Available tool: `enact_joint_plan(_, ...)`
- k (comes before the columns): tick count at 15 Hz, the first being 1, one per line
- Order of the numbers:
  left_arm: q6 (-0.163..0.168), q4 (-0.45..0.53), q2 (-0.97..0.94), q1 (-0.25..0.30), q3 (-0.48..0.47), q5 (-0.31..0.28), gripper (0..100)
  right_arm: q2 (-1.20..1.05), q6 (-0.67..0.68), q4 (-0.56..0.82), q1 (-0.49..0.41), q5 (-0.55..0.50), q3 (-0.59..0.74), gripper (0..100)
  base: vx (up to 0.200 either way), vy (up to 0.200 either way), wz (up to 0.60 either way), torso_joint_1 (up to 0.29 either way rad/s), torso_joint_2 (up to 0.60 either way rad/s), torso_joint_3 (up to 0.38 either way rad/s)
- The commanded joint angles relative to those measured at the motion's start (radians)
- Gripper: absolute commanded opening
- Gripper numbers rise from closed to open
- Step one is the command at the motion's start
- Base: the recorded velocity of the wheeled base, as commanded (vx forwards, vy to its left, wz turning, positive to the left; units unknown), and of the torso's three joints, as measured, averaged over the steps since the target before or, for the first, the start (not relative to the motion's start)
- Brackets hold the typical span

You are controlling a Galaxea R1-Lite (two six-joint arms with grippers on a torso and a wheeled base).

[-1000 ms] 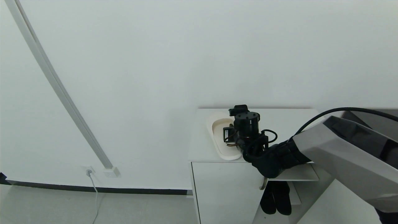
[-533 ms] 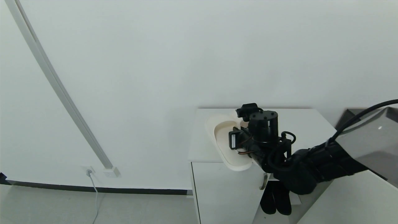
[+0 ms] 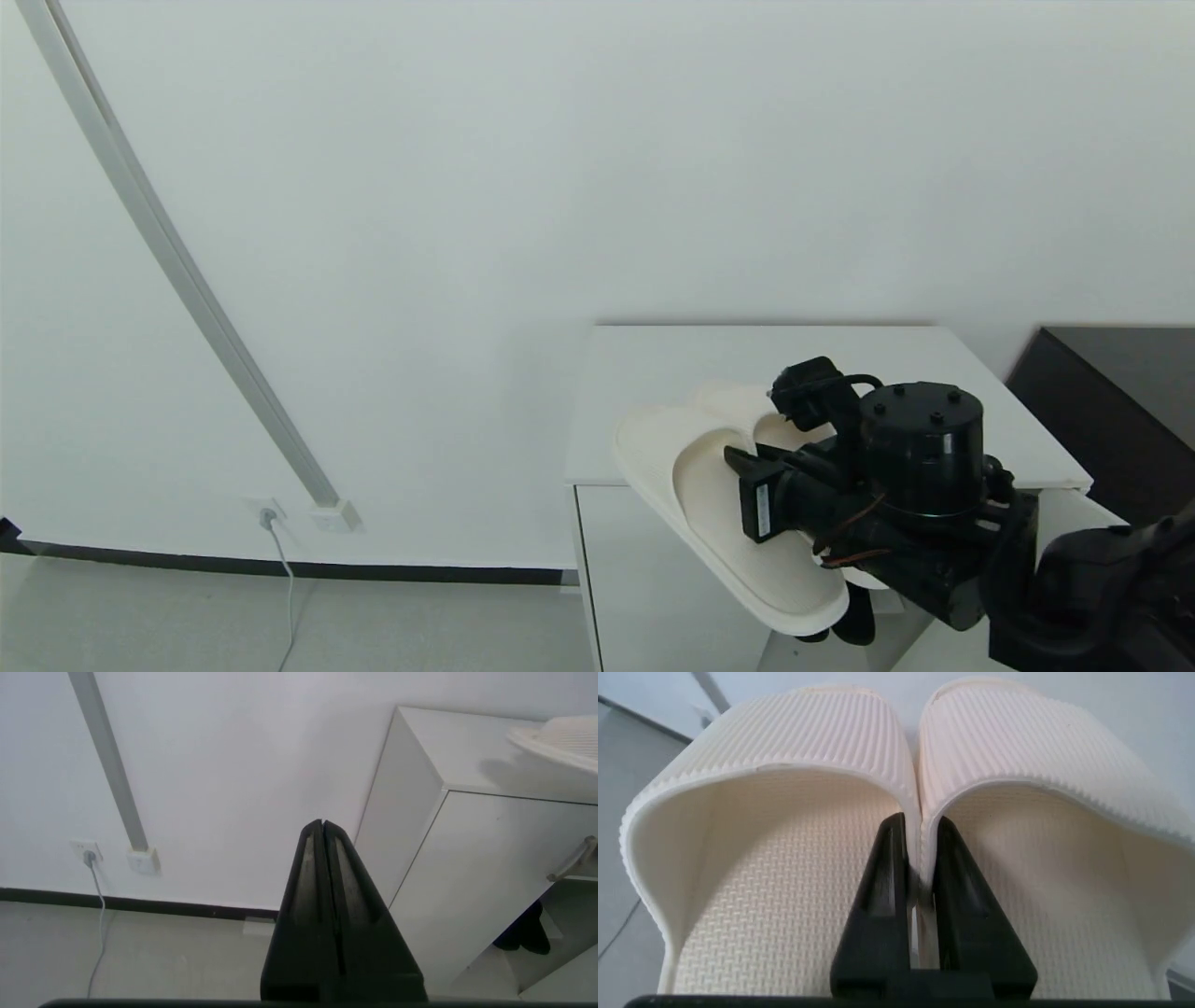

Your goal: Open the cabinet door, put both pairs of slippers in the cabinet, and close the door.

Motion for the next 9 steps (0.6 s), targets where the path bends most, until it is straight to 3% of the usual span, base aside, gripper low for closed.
enact_joint_plan(1,0.0,0.0,0.0,0.001,0.0,0.0,0,-0.051,-0.002,0.0,0.001,-0.001,0.028,0,0.0,0.0,0.0,0.0,0.0,0.0)
enact_joint_plan(9,0.0,0.0,0.0,0.0,0.0,0.0,0,-0.098,-0.002,0.003,-0.004,-0.001,0.074,0,0.0,0.0,0.0,0.0,0.0,0.0)
